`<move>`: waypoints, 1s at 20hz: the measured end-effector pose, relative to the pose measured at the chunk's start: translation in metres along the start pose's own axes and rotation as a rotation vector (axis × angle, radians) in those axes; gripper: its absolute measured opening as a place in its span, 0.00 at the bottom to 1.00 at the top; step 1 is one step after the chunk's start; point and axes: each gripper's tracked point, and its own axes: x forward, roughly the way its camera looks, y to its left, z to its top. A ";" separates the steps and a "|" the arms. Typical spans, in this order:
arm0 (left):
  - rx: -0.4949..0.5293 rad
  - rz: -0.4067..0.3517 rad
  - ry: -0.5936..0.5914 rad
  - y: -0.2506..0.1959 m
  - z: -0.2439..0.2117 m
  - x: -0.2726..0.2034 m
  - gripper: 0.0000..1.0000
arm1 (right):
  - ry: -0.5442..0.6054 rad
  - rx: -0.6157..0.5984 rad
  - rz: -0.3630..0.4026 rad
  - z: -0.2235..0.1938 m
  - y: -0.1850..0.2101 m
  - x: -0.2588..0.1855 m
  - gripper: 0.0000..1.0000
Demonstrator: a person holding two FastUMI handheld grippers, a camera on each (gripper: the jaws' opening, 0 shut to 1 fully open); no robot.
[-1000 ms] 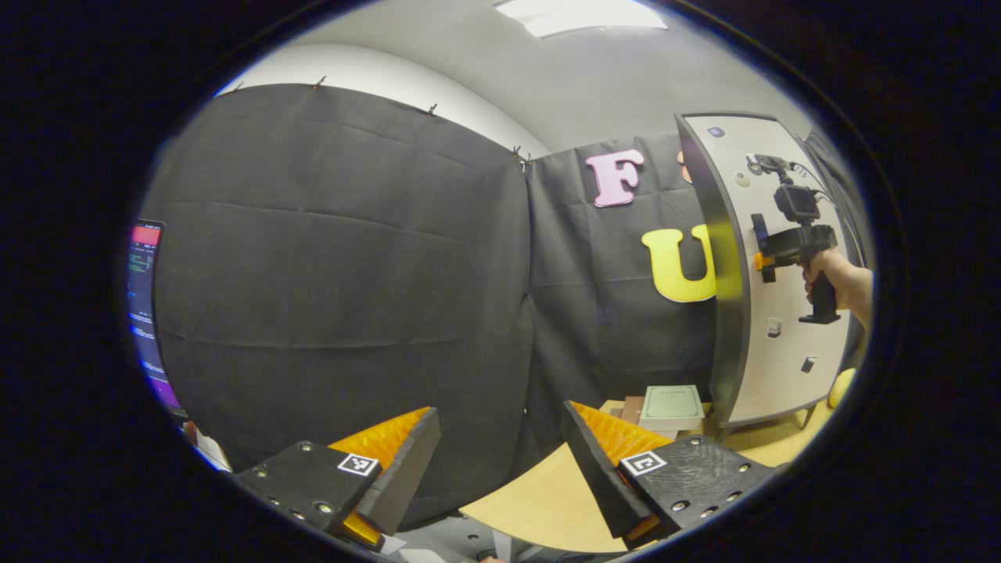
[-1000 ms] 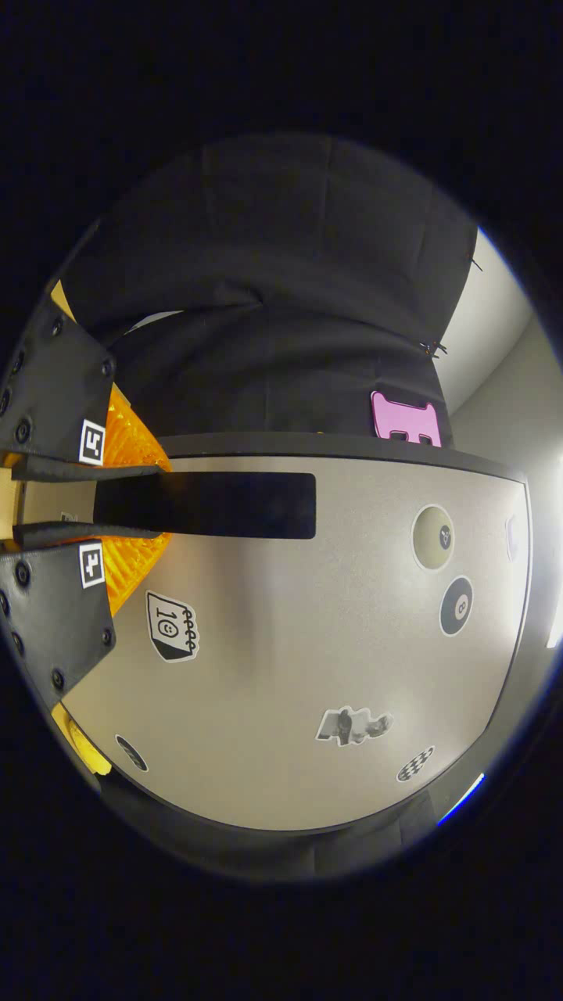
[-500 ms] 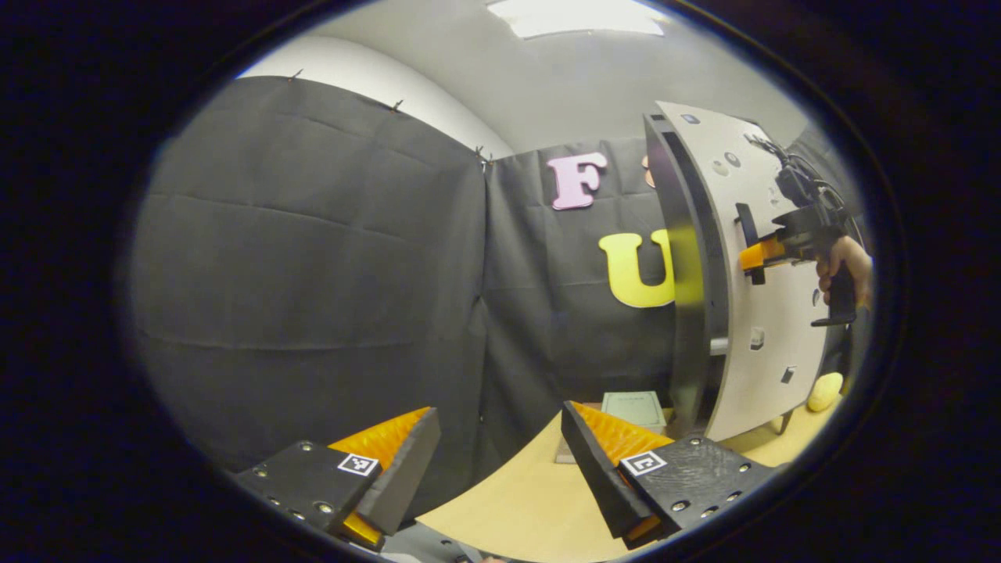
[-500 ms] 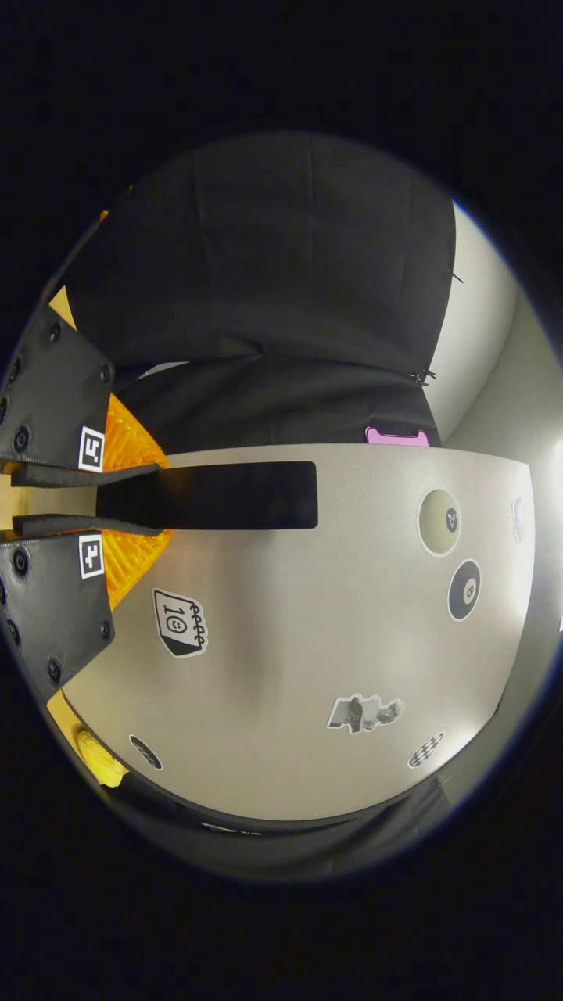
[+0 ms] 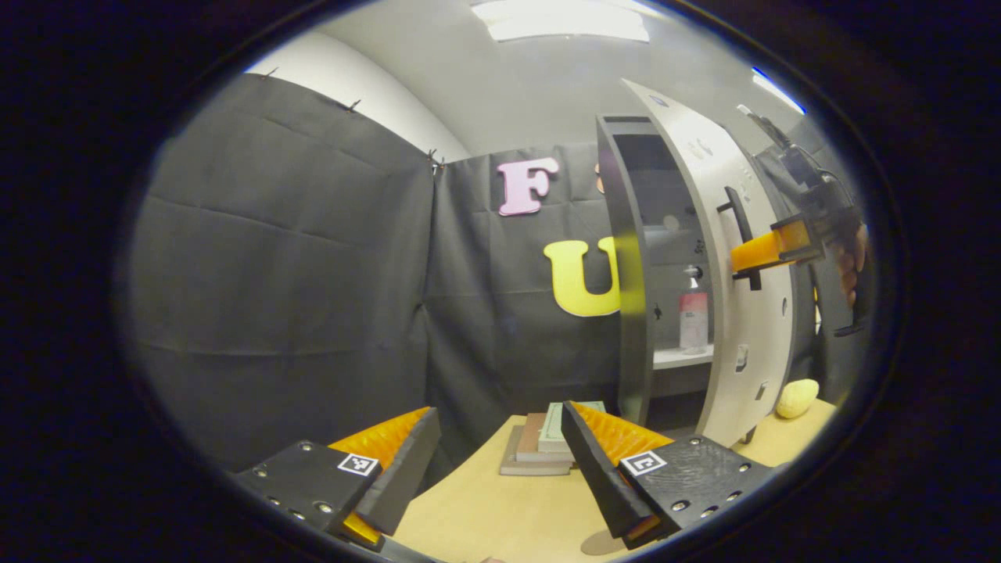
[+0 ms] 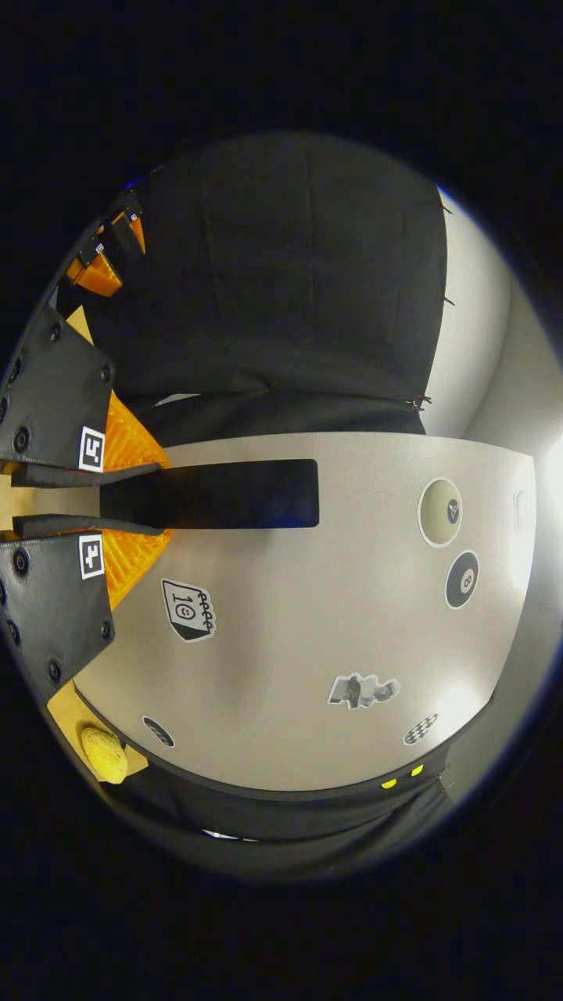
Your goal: Open the cabinet door with the right hand, grasp the bottle in the cabinet with the left hand and place it on the coaster, then close the cabinet door with the right hand.
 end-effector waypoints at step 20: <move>0.005 -0.217 -0.021 -0.184 0.022 -0.026 0.96 | 0.015 -0.008 0.105 0.006 -0.015 -0.011 0.15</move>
